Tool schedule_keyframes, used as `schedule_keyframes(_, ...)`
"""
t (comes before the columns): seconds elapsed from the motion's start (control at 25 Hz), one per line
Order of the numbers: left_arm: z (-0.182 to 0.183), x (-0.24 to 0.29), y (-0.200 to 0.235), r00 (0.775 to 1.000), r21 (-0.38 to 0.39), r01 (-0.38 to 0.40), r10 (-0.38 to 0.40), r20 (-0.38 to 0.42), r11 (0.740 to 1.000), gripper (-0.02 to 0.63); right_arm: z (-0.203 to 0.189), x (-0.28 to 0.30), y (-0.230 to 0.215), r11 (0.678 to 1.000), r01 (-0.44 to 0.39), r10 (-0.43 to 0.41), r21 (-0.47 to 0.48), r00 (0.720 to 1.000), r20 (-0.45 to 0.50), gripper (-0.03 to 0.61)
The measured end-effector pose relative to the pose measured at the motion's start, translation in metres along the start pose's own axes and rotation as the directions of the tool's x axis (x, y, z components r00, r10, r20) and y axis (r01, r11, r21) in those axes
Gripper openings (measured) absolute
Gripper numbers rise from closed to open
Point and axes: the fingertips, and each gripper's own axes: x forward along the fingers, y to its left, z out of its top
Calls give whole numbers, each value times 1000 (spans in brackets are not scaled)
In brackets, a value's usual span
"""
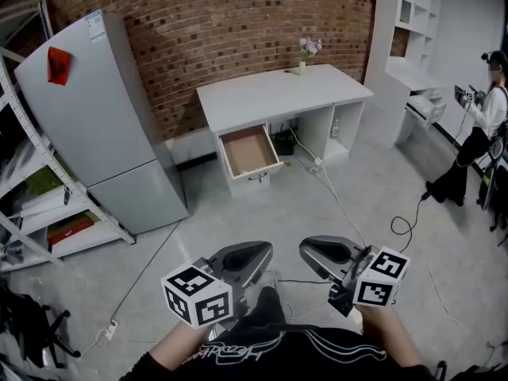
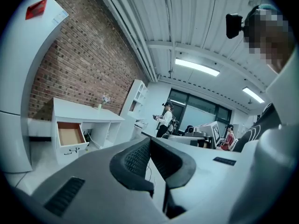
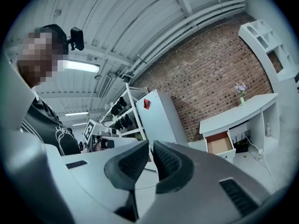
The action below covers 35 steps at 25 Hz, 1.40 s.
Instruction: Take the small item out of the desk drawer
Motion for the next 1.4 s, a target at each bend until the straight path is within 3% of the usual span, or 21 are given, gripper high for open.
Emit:
schedule_keyframes(0.36, 35, 64, 112, 1000, -37, -18, 17, -27, 999, 21, 21, 77, -102, 999, -13, 15, 48, 999, -36, 58)
schedule_keyframes(0.92, 107, 212, 363, 994, -136, -82, 72, -76, 987, 21, 77, 241, -342, 993, -5, 26, 117, 985, -171, 58)
schedule_keyframes(1.4, 94, 238, 466, 977, -162, -201, 184, -110, 966, 21, 50, 301, -426, 983, 7, 41, 182, 965, -258, 58)
